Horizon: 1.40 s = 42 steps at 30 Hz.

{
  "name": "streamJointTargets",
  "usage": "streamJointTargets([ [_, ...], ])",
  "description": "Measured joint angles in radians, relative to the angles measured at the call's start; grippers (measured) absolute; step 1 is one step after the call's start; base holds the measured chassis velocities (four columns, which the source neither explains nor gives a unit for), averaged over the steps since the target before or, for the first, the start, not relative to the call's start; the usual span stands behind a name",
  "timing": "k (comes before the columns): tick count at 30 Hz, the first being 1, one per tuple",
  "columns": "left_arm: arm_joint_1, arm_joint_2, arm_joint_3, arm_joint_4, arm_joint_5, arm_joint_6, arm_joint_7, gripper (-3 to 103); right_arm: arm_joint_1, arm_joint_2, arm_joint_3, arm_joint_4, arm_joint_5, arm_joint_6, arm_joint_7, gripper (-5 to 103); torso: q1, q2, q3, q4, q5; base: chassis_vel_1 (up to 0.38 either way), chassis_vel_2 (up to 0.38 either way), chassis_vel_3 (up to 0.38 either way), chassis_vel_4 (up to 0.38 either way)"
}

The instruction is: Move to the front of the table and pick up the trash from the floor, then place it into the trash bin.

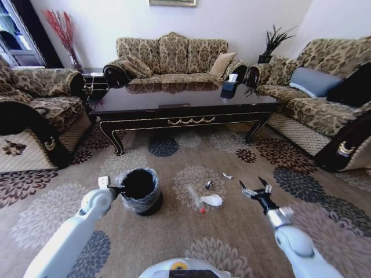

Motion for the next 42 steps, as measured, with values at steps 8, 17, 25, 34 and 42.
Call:
streamJointTargets([
  [8, 0.033, 0.044, -0.039, -0.05, -0.038, 0.0, -0.018, 2, 0.195, -0.044, -0.145, -0.22, 0.065, -0.008, -0.032, 100, 0.0, 0.0, 0.0, -0.0004, 0.0003, 0.0, 0.0, 0.0, 0.0],
  [17, 0.048, 0.102, -0.058, -0.099, -0.118, -0.001, -0.039, 2, 0.532, -0.001, -0.352, -0.695, 0.112, 0.023, -0.071, 100, 0.0, 0.0, 0.0, -0.0004, 0.0004, 0.0, 0.0, 0.0, 0.0],
  [25, 0.059, 0.118, -0.083, -0.104, -0.149, -0.002, -0.052, 2, 0.681, 0.048, -0.402, -0.944, 0.091, 0.067, -0.18, 100, 0.0, 0.0, 0.0, -0.0004, -0.0001, 0.0, 0.0, 0.0, 0.0],
  [34, 0.057, 0.118, -0.078, -0.1, -0.157, -0.002, -0.056, 2, 0.766, 0.108, -0.401, -1.105, 0.042, 0.095, -0.203, 100, 0.0, 0.0, 0.0, -0.0003, 0.0, -0.014, 0.011, 0.011, -0.016],
  [42, 0.055, 0.116, -0.078, -0.093, -0.161, -0.002, -0.057, 2, 0.809, 0.149, -0.385, -1.194, 0.014, 0.104, -0.2, 100, 0.0, 0.0, 0.0, -0.0002, -0.0001, -0.15, 0.155, 0.142, -0.145],
])
